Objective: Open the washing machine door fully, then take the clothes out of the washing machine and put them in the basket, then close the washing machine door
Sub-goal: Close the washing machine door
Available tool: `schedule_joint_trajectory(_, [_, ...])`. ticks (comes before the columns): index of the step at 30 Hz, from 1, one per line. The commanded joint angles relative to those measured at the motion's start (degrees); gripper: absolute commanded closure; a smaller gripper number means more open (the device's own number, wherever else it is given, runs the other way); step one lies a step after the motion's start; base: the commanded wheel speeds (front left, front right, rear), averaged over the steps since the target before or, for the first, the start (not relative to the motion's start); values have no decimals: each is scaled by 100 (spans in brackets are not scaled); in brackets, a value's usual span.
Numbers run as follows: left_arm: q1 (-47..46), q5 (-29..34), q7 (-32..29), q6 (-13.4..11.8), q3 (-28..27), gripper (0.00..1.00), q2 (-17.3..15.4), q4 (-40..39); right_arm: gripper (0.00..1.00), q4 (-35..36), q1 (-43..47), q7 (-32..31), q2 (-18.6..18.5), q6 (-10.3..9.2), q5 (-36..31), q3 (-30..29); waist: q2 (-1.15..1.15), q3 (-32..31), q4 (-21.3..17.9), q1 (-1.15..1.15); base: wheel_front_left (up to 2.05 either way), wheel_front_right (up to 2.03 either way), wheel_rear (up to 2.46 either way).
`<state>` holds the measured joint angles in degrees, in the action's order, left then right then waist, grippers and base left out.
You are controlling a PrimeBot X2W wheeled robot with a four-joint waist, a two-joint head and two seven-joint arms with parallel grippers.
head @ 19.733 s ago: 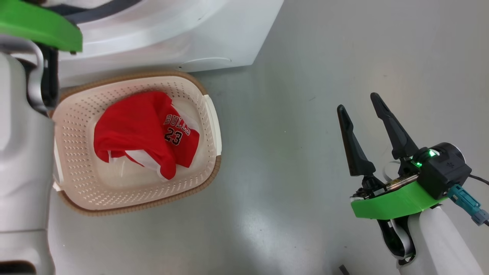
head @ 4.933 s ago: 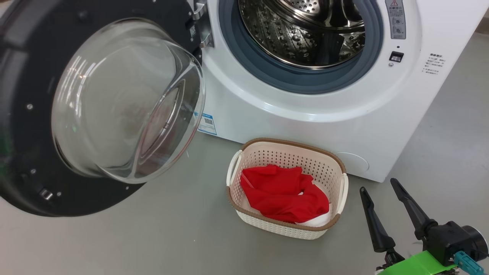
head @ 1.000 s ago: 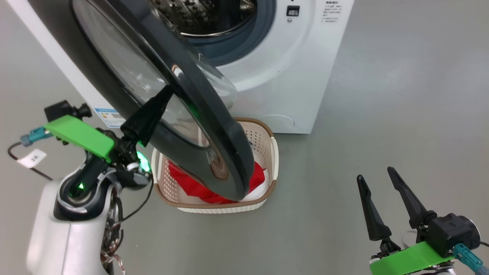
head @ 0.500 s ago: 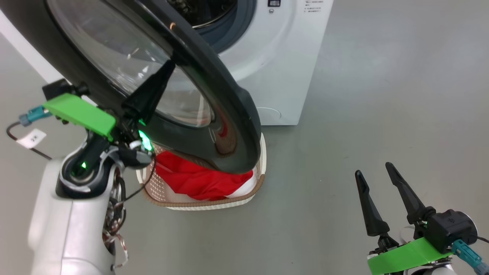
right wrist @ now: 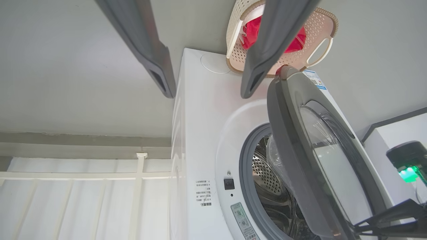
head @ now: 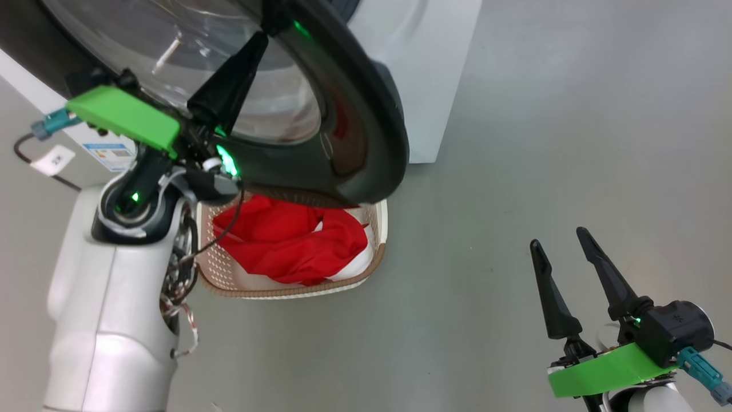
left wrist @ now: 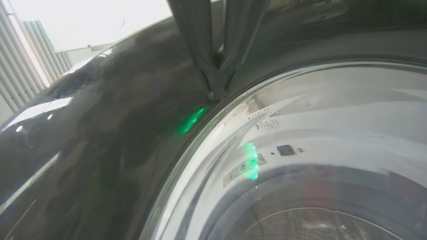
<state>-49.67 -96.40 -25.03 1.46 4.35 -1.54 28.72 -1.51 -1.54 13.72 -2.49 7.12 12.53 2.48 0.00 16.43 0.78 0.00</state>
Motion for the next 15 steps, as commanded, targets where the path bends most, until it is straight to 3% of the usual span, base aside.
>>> schedule_joint_trajectory(1, [-301, -80, 44, 117, -52, 100, -134, -62, 0, 122, -171, 86, -39, 36, -29, 136, 0, 75, -41, 0, 0, 0, 0])
schedule_joint_trajectory(15, [-1018, -228, 205, 433, -44, 100, -134, 655, 0, 163, -274, 66, -39, 36, -119, 201, 0, 406, -188, 0, 0, 0, 0])
